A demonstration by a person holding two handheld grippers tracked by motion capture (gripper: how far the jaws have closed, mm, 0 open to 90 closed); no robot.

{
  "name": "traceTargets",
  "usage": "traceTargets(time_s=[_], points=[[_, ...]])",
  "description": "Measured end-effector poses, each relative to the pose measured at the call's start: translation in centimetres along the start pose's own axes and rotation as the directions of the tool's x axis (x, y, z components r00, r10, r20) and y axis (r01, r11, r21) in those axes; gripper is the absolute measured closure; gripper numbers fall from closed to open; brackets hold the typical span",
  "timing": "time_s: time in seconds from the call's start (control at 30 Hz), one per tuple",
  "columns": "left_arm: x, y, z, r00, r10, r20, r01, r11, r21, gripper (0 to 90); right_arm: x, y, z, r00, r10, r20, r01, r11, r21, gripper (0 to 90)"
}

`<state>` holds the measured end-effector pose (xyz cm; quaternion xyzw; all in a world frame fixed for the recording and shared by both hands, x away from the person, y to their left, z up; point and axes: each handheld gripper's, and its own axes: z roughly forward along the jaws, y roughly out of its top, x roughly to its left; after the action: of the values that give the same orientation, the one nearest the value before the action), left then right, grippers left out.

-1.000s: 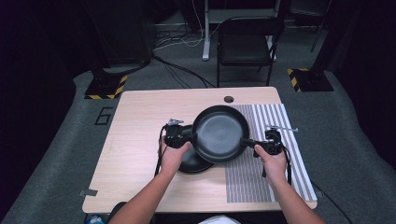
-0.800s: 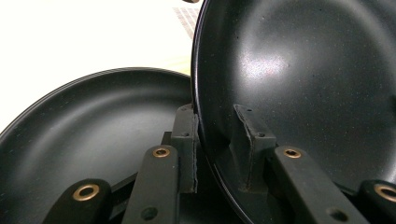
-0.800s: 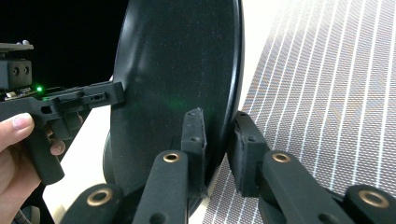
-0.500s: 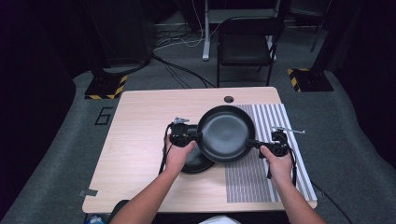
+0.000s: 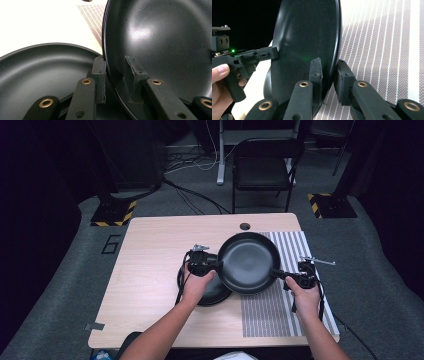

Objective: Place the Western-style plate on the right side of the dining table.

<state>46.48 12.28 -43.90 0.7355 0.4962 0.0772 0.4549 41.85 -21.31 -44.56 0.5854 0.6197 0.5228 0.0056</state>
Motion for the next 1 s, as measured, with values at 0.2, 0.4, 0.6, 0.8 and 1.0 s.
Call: traceTargets(time_s=[0.2,0.4,0.6,0.8,1.0], points=[[-0.5,0.4,0.3,0.9998,0.012,0.013,-0.012,0.9999,-0.001,71.3,-0.3,-0.1,-0.6,1.0000,0.006,0.006,-0.006,1.000,-0.012,77.5],[-1.0,0.6,0.7,0.9993,0.024,0.029,-0.024,0.9997,0.003,71.4,-0.5,-0.1,-1.4,0.9997,0.014,0.018,-0.014,0.999,-0.031,77.6],[-1.4,0.9,1.0,0.9986,0.029,0.044,-0.030,0.9996,0.004,71.6,-0.8,-0.2,-1.9,0.9993,0.026,0.025,-0.025,0.999,-0.038,77.5],[-1.9,1.2,1.5,0.9975,0.039,0.059,-0.039,0.9992,0.005,71.8,-1.1,-0.3,-2.6,0.9990,0.030,0.032,-0.028,0.998,-0.057,77.5],[-2.4,1.4,2.0,0.9965,0.039,0.074,-0.040,0.9992,0.002,71.8,-1.3,-0.3,-3.3,0.9984,0.040,0.040,-0.037,0.997,-0.071,77.7]])
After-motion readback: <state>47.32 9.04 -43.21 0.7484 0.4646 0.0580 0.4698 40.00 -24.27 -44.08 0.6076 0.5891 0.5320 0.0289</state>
